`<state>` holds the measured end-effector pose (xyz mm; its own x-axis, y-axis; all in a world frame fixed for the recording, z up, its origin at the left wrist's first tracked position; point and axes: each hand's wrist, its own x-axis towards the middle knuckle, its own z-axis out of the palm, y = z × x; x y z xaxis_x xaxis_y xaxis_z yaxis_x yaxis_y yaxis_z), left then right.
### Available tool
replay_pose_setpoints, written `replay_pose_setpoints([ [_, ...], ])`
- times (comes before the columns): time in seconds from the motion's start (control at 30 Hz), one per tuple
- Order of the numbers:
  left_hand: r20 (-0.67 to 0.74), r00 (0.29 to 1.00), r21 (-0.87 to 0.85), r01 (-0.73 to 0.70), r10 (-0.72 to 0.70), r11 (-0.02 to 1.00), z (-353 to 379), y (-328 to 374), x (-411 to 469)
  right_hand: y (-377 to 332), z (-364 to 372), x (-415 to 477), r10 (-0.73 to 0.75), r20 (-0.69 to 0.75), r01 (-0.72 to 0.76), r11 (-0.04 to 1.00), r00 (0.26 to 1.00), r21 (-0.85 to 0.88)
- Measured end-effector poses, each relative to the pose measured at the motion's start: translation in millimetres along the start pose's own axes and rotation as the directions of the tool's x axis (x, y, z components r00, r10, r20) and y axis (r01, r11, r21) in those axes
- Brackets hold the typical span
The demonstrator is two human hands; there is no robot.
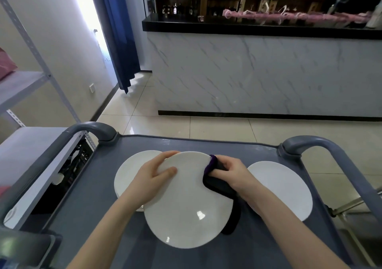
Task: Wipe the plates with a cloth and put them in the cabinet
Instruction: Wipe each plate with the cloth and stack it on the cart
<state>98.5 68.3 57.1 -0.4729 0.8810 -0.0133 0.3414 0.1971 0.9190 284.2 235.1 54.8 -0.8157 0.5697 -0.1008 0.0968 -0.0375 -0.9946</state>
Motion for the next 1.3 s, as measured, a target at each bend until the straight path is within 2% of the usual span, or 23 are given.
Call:
replay_pose_setpoints([
  [0.1,0.067,0.998,0.075,-0.009,0.004,0.997,-1,3,6,-13,-3,11,0.018,0.066,-0.011,0.994,0.998,-0.11],
  [0.17,0.091,0.996,0.065,-0.006,0.0,0.998,-1,2,6,-16,-5,13,0.036,0.091,-0.028,0.996,0.995,-0.089],
  [0.23,0.068,0.998,-0.025,0.013,-0.012,1.0,1,0,4,-15,-8,13,0.027,0.048,-0.026,0.999,0.998,-0.032],
  [0.3,-0.028,0.998,-0.19,0.044,-0.05,0.981,4,-5,1,-9,-9,13,0.031,-0.091,-0.025,0.997,0.995,0.075],
  [0.4,-0.148,0.982,-0.349,0.06,-0.118,0.935,13,-17,-2,7,-5,10,0.159,-0.288,-0.03,0.914,0.944,0.406],
  [0.47,-0.174,0.971,-0.449,0.069,-0.162,0.891,22,-20,0,17,2,4,0.254,-0.295,-0.05,0.829,0.921,0.557],
  [0.57,-0.278,0.937,-0.467,0.06,-0.211,0.882,29,-15,7,26,7,0,0.293,-0.264,-0.089,0.806,0.919,0.585],
  [0.63,-0.285,0.945,-0.4,0.037,-0.163,0.916,25,-14,9,21,1,0,0.254,-0.262,-0.086,0.85,0.931,0.519],
  [0.7,-0.216,0.971,-0.298,0.037,-0.105,0.954,16,-10,8,9,-9,5,0.17,-0.248,-0.063,0.919,0.954,0.388],
  [0.8,-0.014,1.0,-0.064,0.019,-0.02,0.998,12,2,13,-17,-15,17,0.019,-0.109,-0.019,1.0,0.994,0.003],
  [0.9,0.08,0.996,0.097,-0.058,0.051,0.994,16,11,18,-29,-4,29,-0.028,0.041,0.042,0.921,0.999,-0.388],
  [0.97,0.048,0.995,0.113,-0.088,0.083,0.99,16,11,17,-31,0,33,-0.035,0.049,0.053,0.891,0.998,-0.45],
  [1.1,-0.113,0.991,-0.03,-0.068,0.064,0.997,10,4,9,-26,-8,29,-0.05,0.005,0.049,0.945,0.999,-0.323],
  [1.2,-0.299,0.954,-0.178,-0.023,-0.032,0.984,9,-3,3,-9,-14,15,0.039,-0.098,-0.043,0.999,0.994,-0.03],
  [1.3,-0.387,0.917,-0.283,-0.017,-0.098,0.959,12,-11,-1,13,-11,-2,0.142,-0.07,-0.123,0.965,0.987,0.232],
])
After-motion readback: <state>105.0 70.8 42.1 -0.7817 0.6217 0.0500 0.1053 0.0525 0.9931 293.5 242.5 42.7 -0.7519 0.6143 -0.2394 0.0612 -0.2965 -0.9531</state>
